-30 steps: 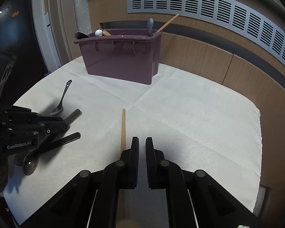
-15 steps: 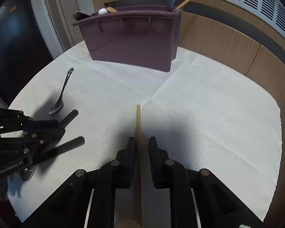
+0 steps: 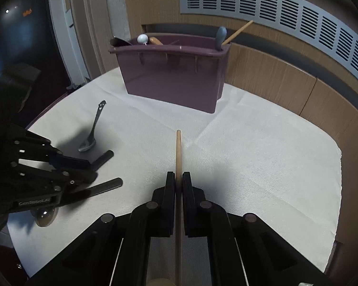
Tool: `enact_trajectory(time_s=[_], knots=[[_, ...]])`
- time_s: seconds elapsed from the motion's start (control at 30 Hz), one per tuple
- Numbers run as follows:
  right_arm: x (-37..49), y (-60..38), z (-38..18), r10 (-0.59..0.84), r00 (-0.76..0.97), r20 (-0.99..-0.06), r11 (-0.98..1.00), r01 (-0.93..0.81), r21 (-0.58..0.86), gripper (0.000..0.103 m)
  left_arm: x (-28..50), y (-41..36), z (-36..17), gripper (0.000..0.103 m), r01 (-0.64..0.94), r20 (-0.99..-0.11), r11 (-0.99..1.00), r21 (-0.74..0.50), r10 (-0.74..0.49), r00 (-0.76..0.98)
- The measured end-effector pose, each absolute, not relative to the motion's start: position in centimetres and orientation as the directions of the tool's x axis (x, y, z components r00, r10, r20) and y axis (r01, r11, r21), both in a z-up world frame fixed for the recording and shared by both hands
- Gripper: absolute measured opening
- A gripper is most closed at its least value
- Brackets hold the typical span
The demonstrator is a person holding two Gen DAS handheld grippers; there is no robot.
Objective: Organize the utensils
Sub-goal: 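Grasp the metal spoon with the left tool while the right tool grasps a single wooden chopstick, then carry the metal spoon and chopstick into the purple caddy and open both tools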
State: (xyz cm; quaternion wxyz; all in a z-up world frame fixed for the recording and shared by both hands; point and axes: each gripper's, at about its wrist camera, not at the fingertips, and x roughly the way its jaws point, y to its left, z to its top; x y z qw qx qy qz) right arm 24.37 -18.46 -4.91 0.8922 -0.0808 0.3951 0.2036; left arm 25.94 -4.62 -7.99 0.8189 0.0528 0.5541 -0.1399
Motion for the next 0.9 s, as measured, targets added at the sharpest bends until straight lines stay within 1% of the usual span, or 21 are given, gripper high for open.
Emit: enact_trajectory(time_s=[0.07, 0.1, 0.17, 0.23, 0.33, 0.37, 0.5, 0.67, 0.73, 0.8, 0.9], knots=[[23.8, -18.4, -4.4, 0.309, 0.631, -0.711, 0.905, -0.424, 0.016, 0.005, 25.4, -4.5, -7.7, 0.012, 0.262, -0.905, 0.964, -0.053, -0.157, 0.396], [23.4, -18.6, -4.1, 0.323, 0.642, -0.695, 0.905, -0.425, 0.028, 0.005, 24.7, -4.2, -7.3, 0.012, 0.237, -0.882, 0.97, -0.051, -0.155, 0.445], [22.7, -19.0, -3.2, 0.369, 0.653, -0.662, 0.897, -0.436, 0.07, 0.005, 22.9, -3.3, -5.8, 0.012, 0.187, -0.811, 0.976, -0.109, -0.196, 0.551], [21.9, -19.5, -2.2, 0.397, 0.669, -0.628, 0.893, -0.439, 0.096, 0.005, 20.8, -2.1, -3.9, 0.012, 0.141, -0.727, 0.969, -0.201, -0.244, 0.642], [21.4, -20.3, -0.8, 0.42, 0.689, -0.591, 0.893, -0.43, 0.134, 0.005, 18.6, -1.0, -1.4, 0.012, 0.121, -0.63, 0.954, -0.273, -0.273, 0.727], [21.3, -20.6, -0.2, 0.429, 0.696, -0.576, 0.892, -0.428, 0.147, 0.005, 18.1, -0.7, -0.6, 0.012, 0.125, -0.605, 0.953, -0.277, -0.274, 0.748], [20.7, -20.4, 1.3, 0.423, 0.728, -0.539, 0.897, -0.422, 0.134, 0.005, 17.2, -0.1, 1.5, 0.012, 0.139, -0.557, 0.958, -0.25, -0.26, 0.789], [20.4, -20.0, 2.4, 0.426, 0.74, -0.521, 0.895, -0.428, 0.125, 0.005, 17.3, 1.2, 2.6, 0.012, 0.14, -0.506, 0.939, -0.315, -0.291, 0.812], [20.5, -19.9, 3.0, 0.432, 0.749, -0.503, 0.893, -0.432, 0.126, 0.005, 17.8, 1.6, 3.9, 0.012, 0.155, -0.464, 0.923, -0.353, -0.317, 0.827], [20.6, -20.1, 4.8, 0.428, 0.782, -0.454, 0.897, -0.428, 0.109, 0.005, 18.3, 2.0, 6.5, 0.012, 0.192, -0.389, 0.907, -0.375, -0.342, 0.855], [20.7, -20.5, 10.0, 0.422, 0.85, -0.315, 0.904, -0.421, 0.075, 0.005, 19.3, 1.7, 11.8, 0.012, 0.262, -0.23, 0.907, -0.33, -0.346, 0.909]])
